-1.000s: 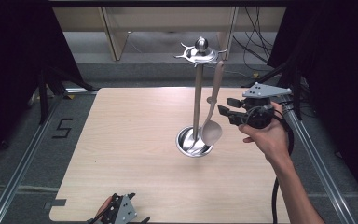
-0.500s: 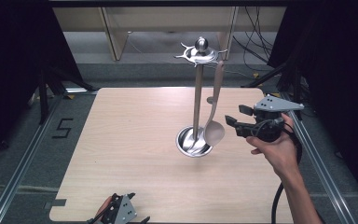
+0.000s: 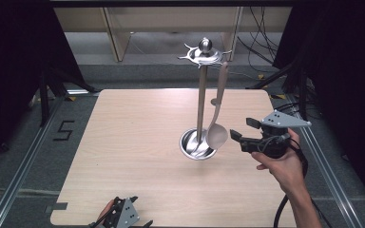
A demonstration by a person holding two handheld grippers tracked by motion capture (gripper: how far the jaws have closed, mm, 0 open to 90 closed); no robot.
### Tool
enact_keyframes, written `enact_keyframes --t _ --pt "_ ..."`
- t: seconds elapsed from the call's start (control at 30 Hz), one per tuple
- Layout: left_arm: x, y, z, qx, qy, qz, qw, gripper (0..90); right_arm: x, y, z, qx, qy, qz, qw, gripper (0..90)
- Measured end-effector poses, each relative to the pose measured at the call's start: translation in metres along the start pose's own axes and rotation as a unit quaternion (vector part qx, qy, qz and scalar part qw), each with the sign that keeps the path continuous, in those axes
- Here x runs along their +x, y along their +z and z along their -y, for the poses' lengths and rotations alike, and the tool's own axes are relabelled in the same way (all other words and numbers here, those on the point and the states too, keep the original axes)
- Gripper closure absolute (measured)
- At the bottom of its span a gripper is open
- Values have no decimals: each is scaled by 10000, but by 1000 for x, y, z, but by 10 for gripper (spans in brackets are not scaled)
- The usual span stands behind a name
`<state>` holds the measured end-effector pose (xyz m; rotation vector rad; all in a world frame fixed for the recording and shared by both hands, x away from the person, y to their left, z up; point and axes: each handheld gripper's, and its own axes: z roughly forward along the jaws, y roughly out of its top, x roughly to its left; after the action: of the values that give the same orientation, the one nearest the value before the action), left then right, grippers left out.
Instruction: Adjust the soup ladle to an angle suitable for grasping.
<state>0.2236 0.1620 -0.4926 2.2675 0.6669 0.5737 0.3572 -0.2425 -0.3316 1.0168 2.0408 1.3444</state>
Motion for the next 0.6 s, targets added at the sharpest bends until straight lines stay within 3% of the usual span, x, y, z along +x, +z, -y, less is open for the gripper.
enact_keyframes --t 0.47,0.5,0.57,0.6 --pt "0 0 0 -13 4 -2 10000 151 -2 3 28 18 110 -100 9999 297" --pt "1 -1 0 -6 13 14 10000 151 -2 4 30 126 164 -195 9996 297" --pt "1 -1 0 -25 -6 2 10000 151 -5 5 34 129 160 -189 9996 297" --pt "1 0 0 -60 -17 32 10000 151 -4 4 36 253 260 -196 9991 297"
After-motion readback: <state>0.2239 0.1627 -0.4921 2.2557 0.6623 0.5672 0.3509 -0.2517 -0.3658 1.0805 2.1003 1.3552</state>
